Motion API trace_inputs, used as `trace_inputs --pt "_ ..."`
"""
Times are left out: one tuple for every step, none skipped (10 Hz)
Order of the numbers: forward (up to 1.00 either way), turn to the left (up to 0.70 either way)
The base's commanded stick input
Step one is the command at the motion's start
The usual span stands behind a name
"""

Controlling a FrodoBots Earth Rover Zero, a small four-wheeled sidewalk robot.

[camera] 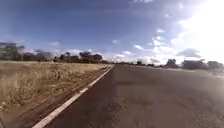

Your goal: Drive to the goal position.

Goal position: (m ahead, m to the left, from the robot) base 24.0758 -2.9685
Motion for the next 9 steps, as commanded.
trace_inputs --pt "0.50 0.00" --pt "0.50 0.00" --pt "0.50 0.00" --pt "0.50 0.00" --pt "0.50 0.00" --pt "0.50 0.00" --pt "0.50 0.00" --pt "0.50 0.00" --pt "0.50 0.00"
